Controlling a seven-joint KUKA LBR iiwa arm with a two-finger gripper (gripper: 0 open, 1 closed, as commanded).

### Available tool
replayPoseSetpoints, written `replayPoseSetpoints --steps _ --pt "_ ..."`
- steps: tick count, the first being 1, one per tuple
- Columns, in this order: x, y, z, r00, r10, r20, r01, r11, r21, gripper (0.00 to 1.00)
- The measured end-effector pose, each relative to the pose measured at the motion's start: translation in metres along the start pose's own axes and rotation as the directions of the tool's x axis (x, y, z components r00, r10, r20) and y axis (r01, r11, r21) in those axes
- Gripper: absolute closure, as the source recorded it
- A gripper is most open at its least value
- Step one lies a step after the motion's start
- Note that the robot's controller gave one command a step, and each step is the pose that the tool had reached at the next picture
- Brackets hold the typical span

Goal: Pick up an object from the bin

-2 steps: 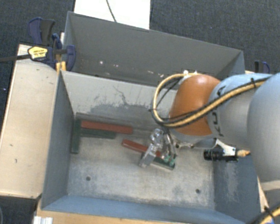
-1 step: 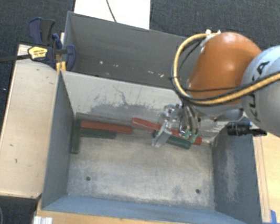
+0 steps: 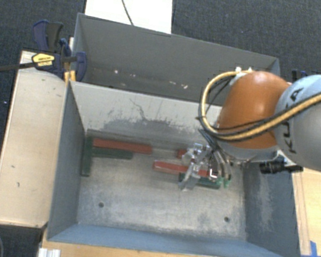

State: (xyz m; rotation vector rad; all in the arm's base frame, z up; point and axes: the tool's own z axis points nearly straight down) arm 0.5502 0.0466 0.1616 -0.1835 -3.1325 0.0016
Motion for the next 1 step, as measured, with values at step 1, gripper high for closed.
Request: replayPoseSetpoints --steps 1 --pt "0.0092 0.0113 -0.1162 0.999 -0.030 0.015 0.030 1.000 -0.004 1.00"
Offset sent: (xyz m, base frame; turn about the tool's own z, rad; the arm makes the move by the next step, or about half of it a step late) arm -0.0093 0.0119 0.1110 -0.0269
